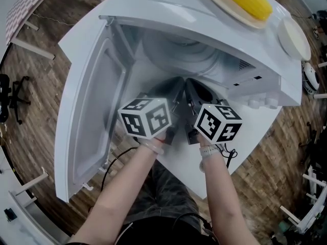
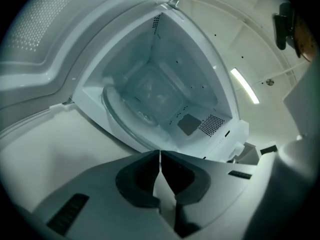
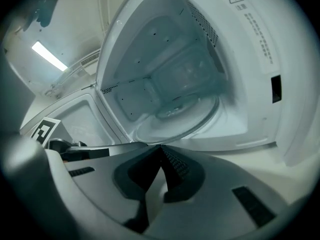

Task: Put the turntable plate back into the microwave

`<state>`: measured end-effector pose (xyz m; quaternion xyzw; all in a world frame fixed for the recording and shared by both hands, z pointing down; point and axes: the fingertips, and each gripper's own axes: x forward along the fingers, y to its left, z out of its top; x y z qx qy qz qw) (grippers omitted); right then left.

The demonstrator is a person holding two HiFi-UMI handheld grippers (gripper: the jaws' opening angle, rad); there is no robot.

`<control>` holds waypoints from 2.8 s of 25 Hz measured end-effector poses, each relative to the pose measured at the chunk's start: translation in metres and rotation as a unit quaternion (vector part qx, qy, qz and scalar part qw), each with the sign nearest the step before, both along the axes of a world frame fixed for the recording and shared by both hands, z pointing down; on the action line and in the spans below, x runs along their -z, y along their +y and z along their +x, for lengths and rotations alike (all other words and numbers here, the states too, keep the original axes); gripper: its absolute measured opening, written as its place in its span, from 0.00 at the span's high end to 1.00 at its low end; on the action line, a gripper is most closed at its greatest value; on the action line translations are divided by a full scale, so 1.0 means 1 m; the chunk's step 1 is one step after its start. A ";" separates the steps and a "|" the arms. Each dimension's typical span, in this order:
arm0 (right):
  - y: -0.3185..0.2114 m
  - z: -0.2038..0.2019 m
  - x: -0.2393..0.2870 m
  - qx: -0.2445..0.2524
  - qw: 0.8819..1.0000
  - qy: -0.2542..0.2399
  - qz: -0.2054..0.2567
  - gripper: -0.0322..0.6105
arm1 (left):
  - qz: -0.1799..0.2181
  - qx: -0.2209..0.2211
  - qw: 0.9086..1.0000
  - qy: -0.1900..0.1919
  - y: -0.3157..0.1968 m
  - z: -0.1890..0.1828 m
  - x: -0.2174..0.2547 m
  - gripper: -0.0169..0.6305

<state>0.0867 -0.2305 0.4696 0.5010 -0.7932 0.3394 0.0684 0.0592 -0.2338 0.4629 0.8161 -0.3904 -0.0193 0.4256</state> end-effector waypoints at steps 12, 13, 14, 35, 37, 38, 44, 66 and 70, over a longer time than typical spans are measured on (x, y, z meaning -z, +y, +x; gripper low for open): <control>-0.001 0.001 0.000 -0.004 1.000 0.010 -0.001 0.92 | 0.008 0.003 1.000 -0.025 0.000 0.001 -0.001 0.95; 0.000 0.000 0.000 -0.005 1.000 0.009 -0.002 0.92 | 0.009 0.002 1.000 -0.026 0.000 0.000 -0.001 0.95; 0.001 0.000 0.000 -0.006 1.000 0.008 -0.003 0.92 | 0.009 0.002 1.000 -0.027 0.001 0.000 -0.001 0.95; 0.034 -0.002 0.010 -0.016 1.000 0.019 0.016 0.92 | 0.061 -0.020 0.993 -0.096 0.034 -0.002 0.009 0.95; 0.041 -0.002 0.016 -0.017 0.999 0.031 0.034 0.92 | 0.076 -0.022 0.991 -0.112 0.040 -0.002 0.013 0.95; 0.044 -0.002 0.019 -0.018 0.998 0.038 0.043 0.92 | 0.085 -0.022 0.989 -0.118 0.044 -0.002 0.016 0.95; 0.065 -0.009 0.035 -0.024 0.996 0.048 0.074 0.92 | 0.124 -0.013 0.983 -0.131 0.066 -0.009 0.031 0.95; 0.191 -0.047 0.107 -0.035 0.982 0.103 0.157 0.92 | 0.190 -0.016 0.976 -0.108 0.191 -0.045 0.100 0.95; 0.215 -0.052 0.129 -0.040 0.980 0.097 0.167 0.92 | 0.204 -0.021 0.974 -0.101 0.215 -0.049 0.127 0.95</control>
